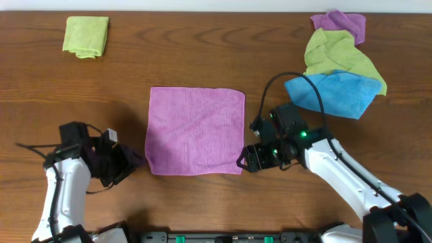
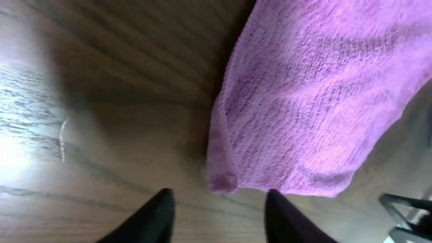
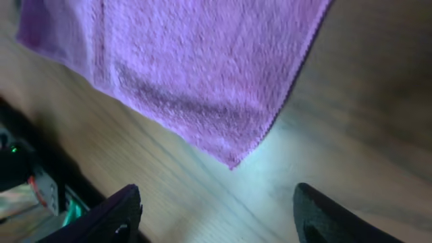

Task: Fold the cloth
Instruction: 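Release the cloth and move both grippers to its near corners, then grasp the near left and near right corners of the pink cloth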

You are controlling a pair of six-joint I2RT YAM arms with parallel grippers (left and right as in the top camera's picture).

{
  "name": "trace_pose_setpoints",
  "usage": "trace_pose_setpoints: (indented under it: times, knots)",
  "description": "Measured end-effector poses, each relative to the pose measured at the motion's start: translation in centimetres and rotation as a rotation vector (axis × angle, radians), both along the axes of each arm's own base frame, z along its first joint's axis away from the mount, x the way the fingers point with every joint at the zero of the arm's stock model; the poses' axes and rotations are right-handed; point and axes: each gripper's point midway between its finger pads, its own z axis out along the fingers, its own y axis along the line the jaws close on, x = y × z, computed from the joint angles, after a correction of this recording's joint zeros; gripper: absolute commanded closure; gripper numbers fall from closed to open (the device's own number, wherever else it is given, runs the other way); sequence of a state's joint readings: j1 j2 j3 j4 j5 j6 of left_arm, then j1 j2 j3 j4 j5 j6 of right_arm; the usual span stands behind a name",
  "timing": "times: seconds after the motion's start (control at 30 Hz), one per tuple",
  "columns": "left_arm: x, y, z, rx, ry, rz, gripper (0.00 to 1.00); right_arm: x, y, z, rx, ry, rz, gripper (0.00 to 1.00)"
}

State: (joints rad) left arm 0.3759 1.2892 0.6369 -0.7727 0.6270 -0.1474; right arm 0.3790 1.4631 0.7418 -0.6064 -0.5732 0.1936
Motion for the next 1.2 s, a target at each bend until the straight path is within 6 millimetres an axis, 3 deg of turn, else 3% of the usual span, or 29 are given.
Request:
trace_pose_setpoints:
  times: [0.27, 0.53, 0.97, 1.2]
  knots:
    - [0.1, -0.3, 0.3, -0.048, -0.039, -0.013, 0.42, -1.3, -0.5, -2.0, 0.189, 0.045, -0.079, 0.29]
    - [0.4, -0.4, -0.3, -0.066, -0.028, -0.017, 0.42, -1.7, -0.3, -3.0, 0.231, 0.049, -0.132, 0.27]
    - [1.8, -0.8, -3.2, -0.146, -0.009, -0.033, 0.39, -0.3, 0.6, -3.1, 0.262, 0.019, -0.169, 0.24]
    - [2.3, -2.9, -3.6, -0.211, -0.025, -0.097, 0.40, -0.2, 2.1, -3.2, 0.308, 0.063, -0.138, 0.24]
